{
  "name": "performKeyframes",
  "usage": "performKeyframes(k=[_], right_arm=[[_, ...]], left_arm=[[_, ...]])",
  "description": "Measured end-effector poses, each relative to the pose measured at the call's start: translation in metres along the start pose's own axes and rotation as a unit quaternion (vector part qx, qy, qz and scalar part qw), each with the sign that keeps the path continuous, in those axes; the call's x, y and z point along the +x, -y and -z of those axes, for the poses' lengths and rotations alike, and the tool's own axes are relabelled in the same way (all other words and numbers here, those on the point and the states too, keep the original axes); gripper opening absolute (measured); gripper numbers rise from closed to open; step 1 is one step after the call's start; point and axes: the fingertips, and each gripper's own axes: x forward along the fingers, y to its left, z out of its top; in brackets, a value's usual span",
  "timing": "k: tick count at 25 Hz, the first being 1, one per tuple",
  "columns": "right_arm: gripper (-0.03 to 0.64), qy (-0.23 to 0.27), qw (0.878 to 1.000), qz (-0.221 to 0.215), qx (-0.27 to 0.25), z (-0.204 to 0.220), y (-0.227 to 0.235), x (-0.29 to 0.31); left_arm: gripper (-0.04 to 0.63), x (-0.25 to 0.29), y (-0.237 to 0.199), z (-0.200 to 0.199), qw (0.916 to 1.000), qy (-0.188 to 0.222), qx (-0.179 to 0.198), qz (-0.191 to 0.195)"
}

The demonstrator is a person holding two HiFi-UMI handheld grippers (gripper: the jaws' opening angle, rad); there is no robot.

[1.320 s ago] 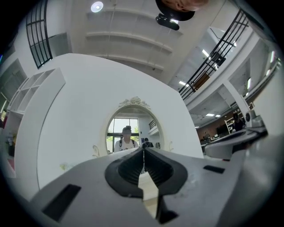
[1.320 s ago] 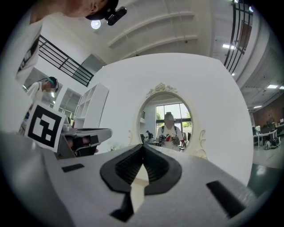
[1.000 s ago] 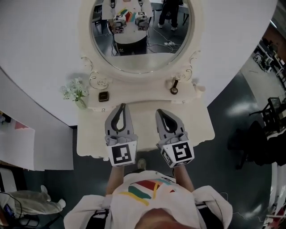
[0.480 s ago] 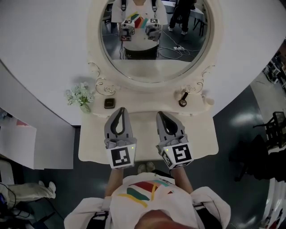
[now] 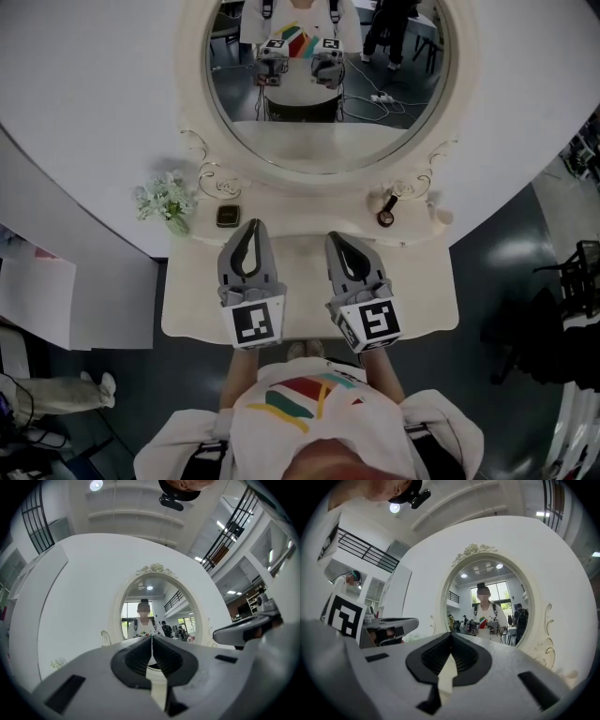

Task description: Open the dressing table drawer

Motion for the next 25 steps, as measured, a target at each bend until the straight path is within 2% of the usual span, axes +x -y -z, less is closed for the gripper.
performKeyframes(k=[11, 16, 21, 25], right_arm=[[0.0, -0.025, 0.998, -0.052, 0.005, 0.022, -0.019, 0.028], [0.0, -0.043, 0.996, -0.072, 0.008, 0.037, -0.027, 0.041], [0.0, -0.065, 0.993, -0.093, 0.012, 0.056, -0.036, 0.05], [0.0, -0.078, 0.991, -0.105, 0.018, 0.069, -0.043, 0.053]], left_arm=[[0.011, 0.009, -0.037, 0.029, 0.9981, -0.043, -0.004, -0.045], [0.011, 0.011, -0.058, 0.058, 0.9952, -0.071, -0.014, -0.066], [0.012, 0.014, -0.085, 0.089, 0.9929, -0.059, -0.01, -0.102], [0.018, 0.014, -0.1, 0.112, 0.9893, -0.091, -0.007, -0.114]])
